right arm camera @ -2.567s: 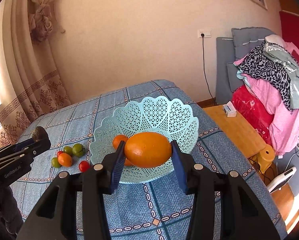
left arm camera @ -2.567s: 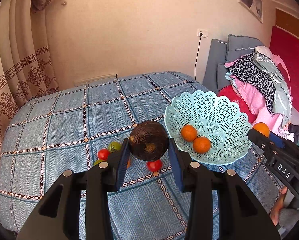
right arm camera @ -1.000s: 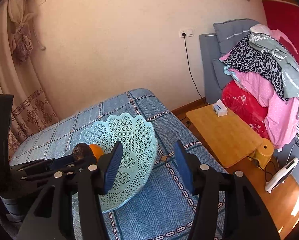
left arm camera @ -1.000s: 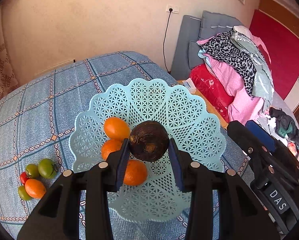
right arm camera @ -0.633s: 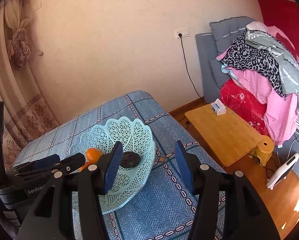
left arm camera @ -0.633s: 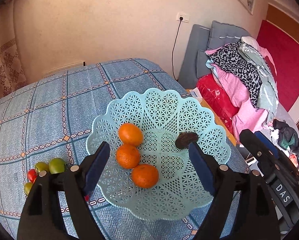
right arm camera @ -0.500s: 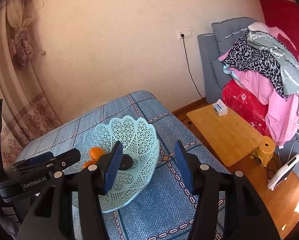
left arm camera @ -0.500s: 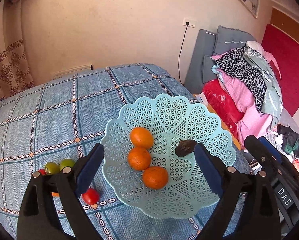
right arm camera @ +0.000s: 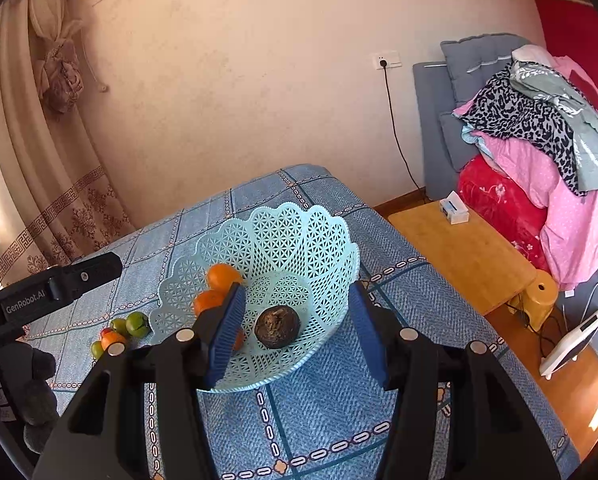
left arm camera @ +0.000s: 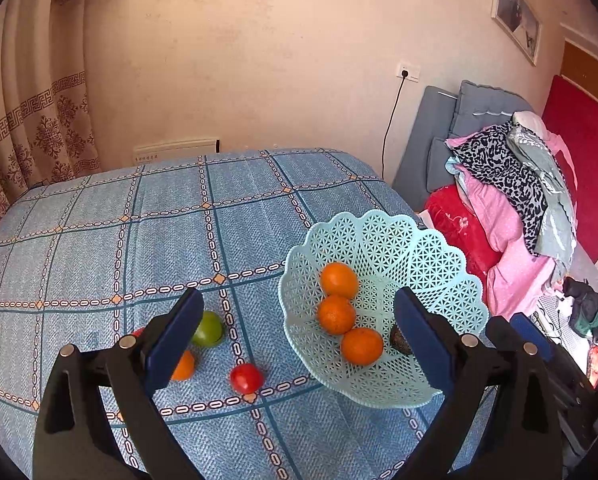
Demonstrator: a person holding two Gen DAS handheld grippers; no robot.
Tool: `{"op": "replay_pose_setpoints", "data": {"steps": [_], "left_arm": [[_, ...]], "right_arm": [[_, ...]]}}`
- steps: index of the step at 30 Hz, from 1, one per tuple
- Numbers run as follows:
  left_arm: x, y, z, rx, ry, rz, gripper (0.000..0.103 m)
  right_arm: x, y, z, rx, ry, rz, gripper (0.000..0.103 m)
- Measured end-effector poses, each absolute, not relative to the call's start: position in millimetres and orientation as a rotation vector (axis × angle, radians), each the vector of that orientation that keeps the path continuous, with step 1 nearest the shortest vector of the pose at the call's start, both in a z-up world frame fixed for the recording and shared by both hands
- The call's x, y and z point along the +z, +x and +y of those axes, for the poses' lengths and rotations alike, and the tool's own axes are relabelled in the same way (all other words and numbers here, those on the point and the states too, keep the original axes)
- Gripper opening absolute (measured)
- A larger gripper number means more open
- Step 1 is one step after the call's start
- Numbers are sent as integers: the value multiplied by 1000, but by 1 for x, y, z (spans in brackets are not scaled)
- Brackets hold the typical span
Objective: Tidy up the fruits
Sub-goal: 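Withdraw both tools from the basket toward the remaining fruit, then move both tools toward the cluster of tomatoes and the oval orange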
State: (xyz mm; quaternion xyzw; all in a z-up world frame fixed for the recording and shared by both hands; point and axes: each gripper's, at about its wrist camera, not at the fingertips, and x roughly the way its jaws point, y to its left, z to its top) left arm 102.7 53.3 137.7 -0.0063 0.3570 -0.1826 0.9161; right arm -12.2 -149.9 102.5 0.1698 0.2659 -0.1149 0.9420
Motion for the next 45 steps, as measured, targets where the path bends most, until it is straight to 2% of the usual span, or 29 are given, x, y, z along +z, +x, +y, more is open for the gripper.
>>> {"op": "replay_pose_setpoints", "data": {"steps": [7,11,24,32,34,36,40,42,45], "left_arm": [[144,101,94,-307,-56,716,100],[142,101,118,-271,-76,716,100],[111,105,177,-159,-109,762,100],[85,106,184,-114,-43,782,100],[78,108,184,-112,-24,794,99],[71,110,183,-107,-15,813,92],[58,113,182,-124,-5,842,90],[52,116,182,-134,-4,860,81],[44,120,183,-135,-6,884,74]], "right_arm": [[108,-18,-135,-208,340,541,54],[109,-21,-125,-197,338,540,66],[112,-22,-92,-156,306,558,67],[104,-20,-73,-132,289,592,67],[102,-20,-68,-125,281,600,67],[100,-20,-63,-118,274,608,67],[96,-18,-55,-105,263,623,67],[94,-17,-53,-99,262,632,67],[90,-16,-50,-95,259,643,67]]}}
